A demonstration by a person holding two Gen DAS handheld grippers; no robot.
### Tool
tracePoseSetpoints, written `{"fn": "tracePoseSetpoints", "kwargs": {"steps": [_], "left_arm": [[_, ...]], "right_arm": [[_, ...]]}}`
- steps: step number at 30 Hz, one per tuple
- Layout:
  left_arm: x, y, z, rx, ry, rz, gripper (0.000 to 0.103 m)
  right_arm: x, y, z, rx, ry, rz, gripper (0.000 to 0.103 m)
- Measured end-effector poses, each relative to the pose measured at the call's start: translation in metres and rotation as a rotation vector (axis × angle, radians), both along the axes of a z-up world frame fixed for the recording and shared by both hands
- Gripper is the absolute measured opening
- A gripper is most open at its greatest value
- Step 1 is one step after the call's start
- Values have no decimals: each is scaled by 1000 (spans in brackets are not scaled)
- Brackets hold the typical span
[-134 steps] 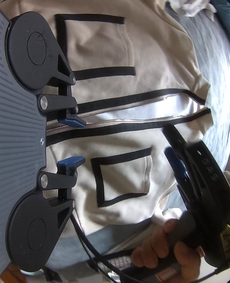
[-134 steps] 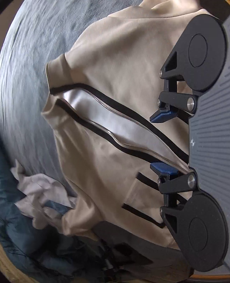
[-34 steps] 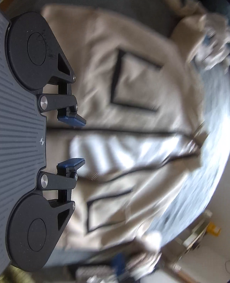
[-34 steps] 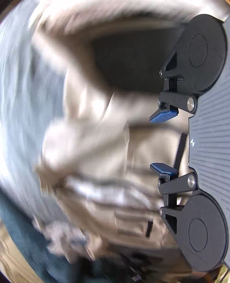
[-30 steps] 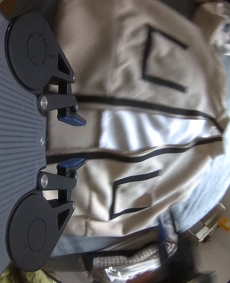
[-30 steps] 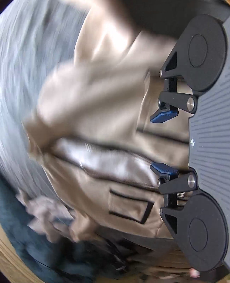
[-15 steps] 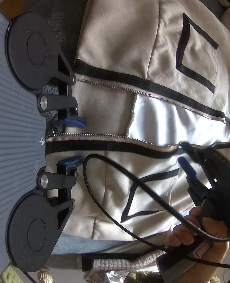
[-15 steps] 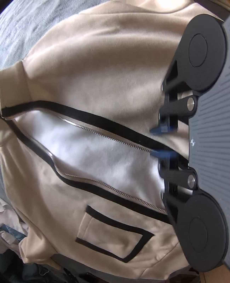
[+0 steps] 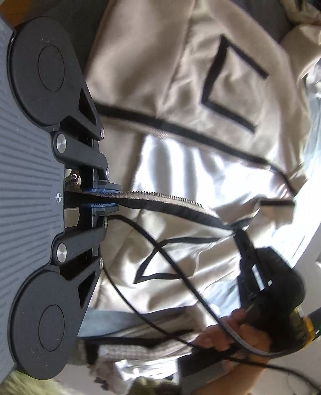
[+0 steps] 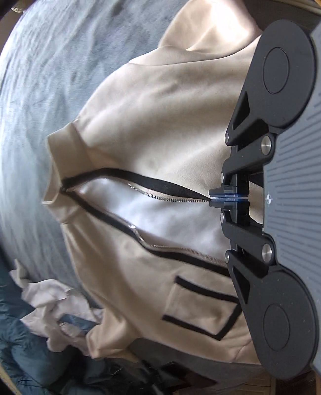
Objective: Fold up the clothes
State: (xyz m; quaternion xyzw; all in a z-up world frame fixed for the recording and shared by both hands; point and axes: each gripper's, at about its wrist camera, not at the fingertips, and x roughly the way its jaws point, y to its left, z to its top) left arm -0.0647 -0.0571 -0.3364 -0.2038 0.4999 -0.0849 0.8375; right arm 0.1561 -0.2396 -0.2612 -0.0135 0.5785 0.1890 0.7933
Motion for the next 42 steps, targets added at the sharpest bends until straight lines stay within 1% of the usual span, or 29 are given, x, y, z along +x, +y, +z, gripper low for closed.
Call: {"fn": "tracePoseSetpoints", "kwargs": {"steps": [5,11,15,21,23,26,27,29,30,34,37,39,42], "left_arm": [[11,13,-11,28,13,43,6],[9,16,-24,66,38,26,6],[3,21,-24,82,42,18,6],[-5,24,-19,119,27,-10,6],[-3,22,-20,128,29,-19,6],[-1,20,-22,135,42,-38,11],[0,21,-20,134,44,-44,11],[0,23,-17,124,44,-51,13],[-1,25,-14,121,44,-54,14],[-3,30,2,142,17,-74,18],[2,37,9,143,3,-82,19],[9,42,11,148,-5,-81,20],[25,51,7,172,-23,-81,20]], "right_arm": [[10,15,-14,18,-3,15,2],[14,39,-35,-12,-4,67,2],[16,48,-47,-29,2,80,2],[22,54,-62,-30,27,69,2],[24,54,-67,-25,38,60,3],[28,46,-71,19,66,20,6],[29,40,-70,51,79,-2,10],[31,28,-66,114,101,-47,35],[31,22,-60,137,96,-71,39],[34,-8,-35,235,59,-168,39],[44,-23,-17,278,-4,-221,39],[58,-25,-10,281,-46,-228,40],[86,-16,-10,296,-92,-222,41]]}}
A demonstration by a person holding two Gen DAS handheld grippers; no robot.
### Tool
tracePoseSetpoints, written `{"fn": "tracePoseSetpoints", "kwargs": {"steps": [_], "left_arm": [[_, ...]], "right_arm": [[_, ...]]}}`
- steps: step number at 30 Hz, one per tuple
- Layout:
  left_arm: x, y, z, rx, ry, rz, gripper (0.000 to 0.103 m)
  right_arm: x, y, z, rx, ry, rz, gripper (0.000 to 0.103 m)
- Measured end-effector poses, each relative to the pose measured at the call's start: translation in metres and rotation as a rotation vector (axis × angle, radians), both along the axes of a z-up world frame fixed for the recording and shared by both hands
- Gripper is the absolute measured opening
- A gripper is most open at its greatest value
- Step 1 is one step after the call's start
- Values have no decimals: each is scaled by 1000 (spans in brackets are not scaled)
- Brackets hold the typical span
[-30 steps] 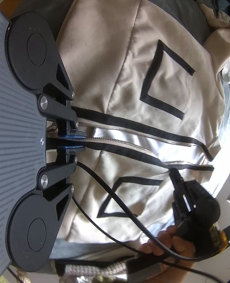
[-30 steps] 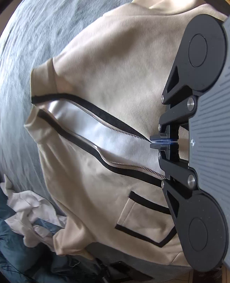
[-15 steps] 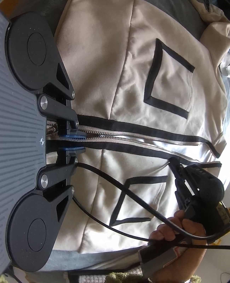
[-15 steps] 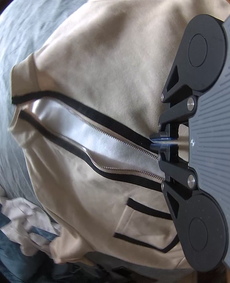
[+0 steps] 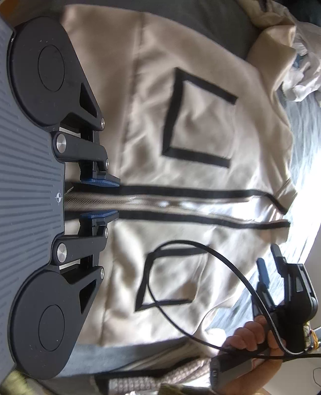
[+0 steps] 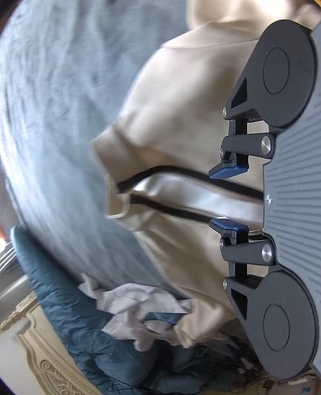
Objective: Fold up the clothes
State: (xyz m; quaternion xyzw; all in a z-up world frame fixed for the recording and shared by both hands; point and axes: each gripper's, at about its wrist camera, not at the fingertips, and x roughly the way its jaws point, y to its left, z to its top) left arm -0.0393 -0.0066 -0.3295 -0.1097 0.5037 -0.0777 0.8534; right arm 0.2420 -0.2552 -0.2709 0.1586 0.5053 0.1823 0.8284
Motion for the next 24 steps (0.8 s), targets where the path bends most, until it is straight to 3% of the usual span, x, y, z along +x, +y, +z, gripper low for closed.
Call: {"fn": "tracePoseSetpoints", "kwargs": {"steps": [5,11,15,19,24], "left_arm": [[32,13,-12,28,-6,-6,22],[44,15,-28,4,28,-93,28],[45,20,-32,-73,53,-132,28],[45,22,-37,-101,63,-185,27],[50,33,-41,-178,91,-196,27]], "right_arm": [[53,41,-25,18,1,8,52],[100,71,-62,-32,32,-98,53],[108,73,-73,-28,3,-165,52],[105,70,-78,-10,-38,-197,19],[91,77,-60,-85,-119,-195,14]]}}
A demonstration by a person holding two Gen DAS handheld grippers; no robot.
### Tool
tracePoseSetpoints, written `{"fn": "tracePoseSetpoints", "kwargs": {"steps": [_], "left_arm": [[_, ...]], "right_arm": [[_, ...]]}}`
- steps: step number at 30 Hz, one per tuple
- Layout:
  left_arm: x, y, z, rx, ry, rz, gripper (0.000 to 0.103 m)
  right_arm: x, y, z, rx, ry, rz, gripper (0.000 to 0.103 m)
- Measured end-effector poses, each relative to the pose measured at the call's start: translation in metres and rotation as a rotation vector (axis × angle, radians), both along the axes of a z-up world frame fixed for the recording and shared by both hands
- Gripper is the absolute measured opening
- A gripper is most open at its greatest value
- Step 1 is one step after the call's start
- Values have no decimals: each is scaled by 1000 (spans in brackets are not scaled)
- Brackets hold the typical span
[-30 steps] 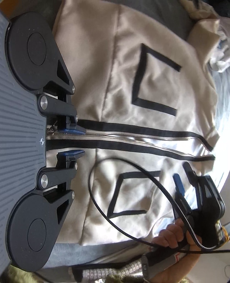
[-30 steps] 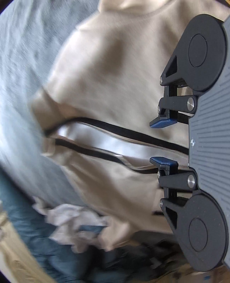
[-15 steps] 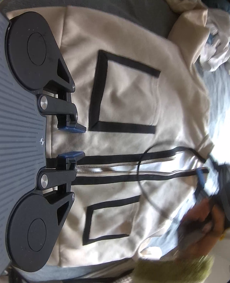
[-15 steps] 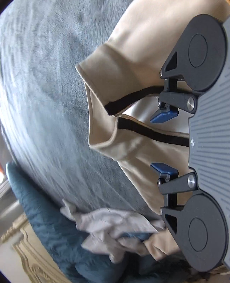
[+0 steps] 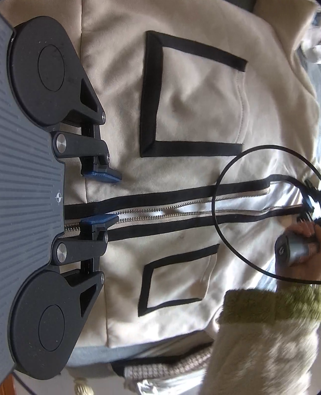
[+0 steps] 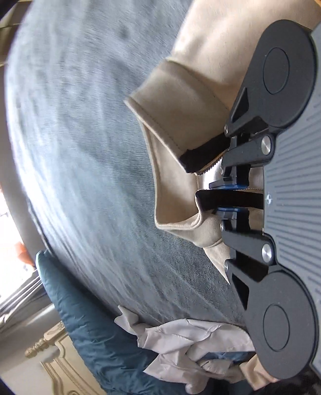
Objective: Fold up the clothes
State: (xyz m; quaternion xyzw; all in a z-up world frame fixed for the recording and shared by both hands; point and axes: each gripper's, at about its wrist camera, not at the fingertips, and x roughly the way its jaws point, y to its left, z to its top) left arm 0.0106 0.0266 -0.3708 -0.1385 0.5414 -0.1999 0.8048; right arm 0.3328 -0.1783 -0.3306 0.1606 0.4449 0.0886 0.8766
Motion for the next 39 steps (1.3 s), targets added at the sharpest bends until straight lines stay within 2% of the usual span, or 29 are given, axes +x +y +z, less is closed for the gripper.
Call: {"fn": "tracePoseSetpoints", "kwargs": {"steps": [4,6,8,10,12,13,14,16,20,23,25,27,30,33,34,36,39], "left_arm": [[3,4,-2,-37,17,-15,27],[4,5,-3,-54,23,-20,27],[5,6,-5,-66,24,-25,27],[4,7,-5,-74,26,-24,27],[2,12,0,-79,29,-23,27],[-1,15,4,-75,23,-19,27],[-5,21,8,-63,15,-12,27],[-14,36,18,-41,5,21,27],[-35,66,33,17,-2,99,28],[-51,78,42,84,-10,136,28],[-60,80,46,116,-13,147,28],[-67,75,46,136,-2,132,28],[-74,59,44,160,-28,80,28],[-72,37,40,141,-46,53,29],[-71,29,38,131,-47,51,29],[-68,15,31,115,-36,51,33],[-66,1,25,125,-21,69,33]], "right_arm": [[-5,7,16,-108,-48,5,13],[-2,12,15,-165,-55,19,13],[5,18,5,-217,-35,34,14],[14,25,-8,-241,21,56,16],[14,22,-5,-192,50,41,23],[13,20,-2,-160,58,38,33],[10,18,2,-132,67,39,50],[-2,13,11,-91,98,63,57],[-36,0,23,6,245,147,57],[-72,-7,19,76,385,248,57],[-96,-6,11,65,476,302,57],[-115,-2,1,10,528,339,56],[-130,5,-8,-30,511,383,53],[-130,12,-9,-44,486,412,51],[-130,13,-9,-39,479,421,39],[-131,18,-9,-59,475,449,31],[-136,26,-7,-114,442,503,19]]}}
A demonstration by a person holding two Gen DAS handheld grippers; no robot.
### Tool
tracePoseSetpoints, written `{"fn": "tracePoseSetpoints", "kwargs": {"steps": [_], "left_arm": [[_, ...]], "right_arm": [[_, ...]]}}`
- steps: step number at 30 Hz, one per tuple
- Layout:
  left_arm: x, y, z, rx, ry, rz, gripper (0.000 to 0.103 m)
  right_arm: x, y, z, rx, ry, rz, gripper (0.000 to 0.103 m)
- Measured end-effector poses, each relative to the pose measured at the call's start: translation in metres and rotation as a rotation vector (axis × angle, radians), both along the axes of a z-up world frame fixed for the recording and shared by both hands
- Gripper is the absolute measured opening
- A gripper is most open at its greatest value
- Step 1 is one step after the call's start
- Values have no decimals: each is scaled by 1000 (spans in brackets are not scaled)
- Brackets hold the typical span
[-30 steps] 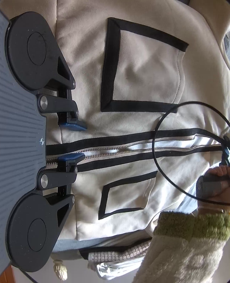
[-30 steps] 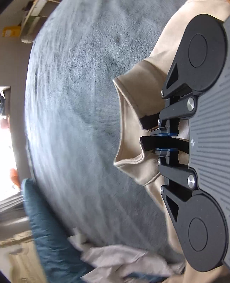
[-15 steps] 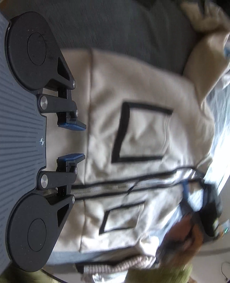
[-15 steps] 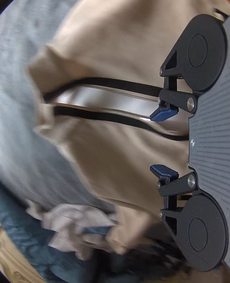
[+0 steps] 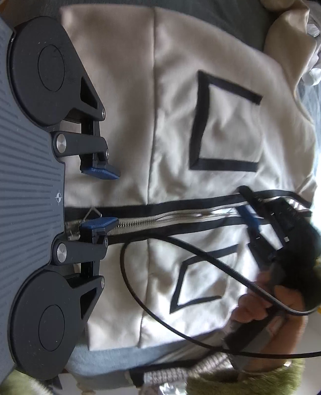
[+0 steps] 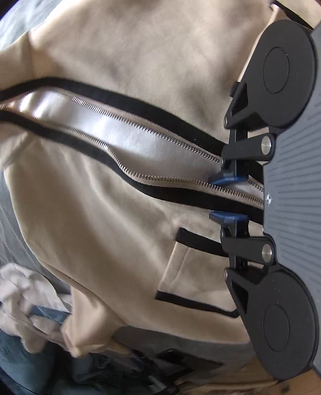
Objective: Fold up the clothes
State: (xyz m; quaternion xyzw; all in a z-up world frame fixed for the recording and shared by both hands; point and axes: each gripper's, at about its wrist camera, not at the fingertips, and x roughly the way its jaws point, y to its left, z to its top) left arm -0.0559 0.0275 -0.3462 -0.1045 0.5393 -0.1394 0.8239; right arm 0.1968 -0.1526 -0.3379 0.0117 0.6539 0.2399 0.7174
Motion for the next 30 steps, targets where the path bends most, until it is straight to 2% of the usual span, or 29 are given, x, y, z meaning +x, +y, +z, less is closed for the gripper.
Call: {"fn": "tracePoseSetpoints", "kwargs": {"steps": [2,4,8,12,14,15,17,23,25,26,27,30], "left_arm": [[-1,0,1,-4,0,39,33],[-6,6,8,5,-11,74,33],[-9,32,24,83,-78,168,33],[-5,88,35,188,-131,357,33],[-1,121,32,200,-117,461,33],[2,136,27,183,-91,498,33],[5,161,12,86,-20,525,34],[-1,212,-35,-365,197,641,33],[-8,218,-39,-447,239,671,22],[-11,220,-41,-484,262,685,11],[-14,222,-42,-522,284,698,6],[-22,219,-23,-593,281,687,3]], "right_arm": [[-4,3,1,-22,-27,41,9],[-9,9,4,-68,-68,97,7],[-17,20,5,-166,-125,188,7],[-16,25,1,-219,-122,215,7],[-17,30,1,-248,-124,237,6],[-18,32,1,-265,-124,247,7],[-18,34,1,-291,-119,256,7],[-15,42,0,-343,-106,264,7],[-13,43,-1,-350,-99,251,7],[-12,44,-1,-353,-95,244,7],[-11,43,-1,-353,-91,237,7],[-8,41,0,-355,-79,214,9]]}}
